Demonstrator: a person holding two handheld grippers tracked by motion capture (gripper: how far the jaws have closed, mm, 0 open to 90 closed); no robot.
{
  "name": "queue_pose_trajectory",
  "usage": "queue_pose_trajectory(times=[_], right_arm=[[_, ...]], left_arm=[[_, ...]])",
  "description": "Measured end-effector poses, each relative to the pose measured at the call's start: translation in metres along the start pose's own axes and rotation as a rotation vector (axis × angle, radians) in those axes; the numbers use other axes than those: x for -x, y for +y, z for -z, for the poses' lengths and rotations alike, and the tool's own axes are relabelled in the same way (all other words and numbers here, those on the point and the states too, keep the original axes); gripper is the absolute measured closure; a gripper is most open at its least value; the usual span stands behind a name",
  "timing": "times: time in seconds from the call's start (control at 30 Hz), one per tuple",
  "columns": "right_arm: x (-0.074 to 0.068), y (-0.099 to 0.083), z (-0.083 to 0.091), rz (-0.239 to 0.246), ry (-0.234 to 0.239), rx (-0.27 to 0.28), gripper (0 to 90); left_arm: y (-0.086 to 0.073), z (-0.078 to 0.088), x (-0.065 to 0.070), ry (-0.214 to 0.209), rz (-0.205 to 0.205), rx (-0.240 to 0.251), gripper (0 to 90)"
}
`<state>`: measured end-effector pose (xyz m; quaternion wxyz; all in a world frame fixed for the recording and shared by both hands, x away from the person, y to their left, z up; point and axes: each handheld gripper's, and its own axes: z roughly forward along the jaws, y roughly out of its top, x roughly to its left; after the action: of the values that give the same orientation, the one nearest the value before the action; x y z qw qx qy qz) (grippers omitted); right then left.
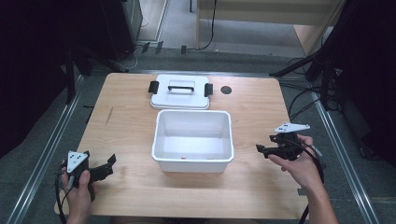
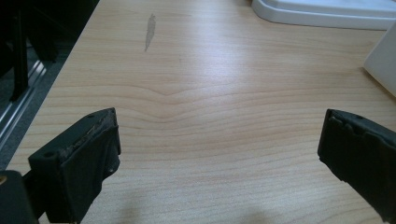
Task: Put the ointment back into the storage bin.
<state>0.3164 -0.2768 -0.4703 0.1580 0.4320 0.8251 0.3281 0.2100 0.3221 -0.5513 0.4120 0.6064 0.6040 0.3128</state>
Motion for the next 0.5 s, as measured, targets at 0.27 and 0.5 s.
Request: queue_pose_trajectory(times=[0.27, 0.5], right_arm=[[0.002, -0.022, -0.001, -0.034, -0.051, 0.068, 28.9], [0.008, -0.047, -0.005, -0.088, -0.096, 0.115, 25.1]], left_arm=[[0.0, 0.0, 0.0, 0.001, 0.001, 0.001, 0.0], [0.0, 0.0, 0.0, 0.002, 0.001, 0.001, 0.0]])
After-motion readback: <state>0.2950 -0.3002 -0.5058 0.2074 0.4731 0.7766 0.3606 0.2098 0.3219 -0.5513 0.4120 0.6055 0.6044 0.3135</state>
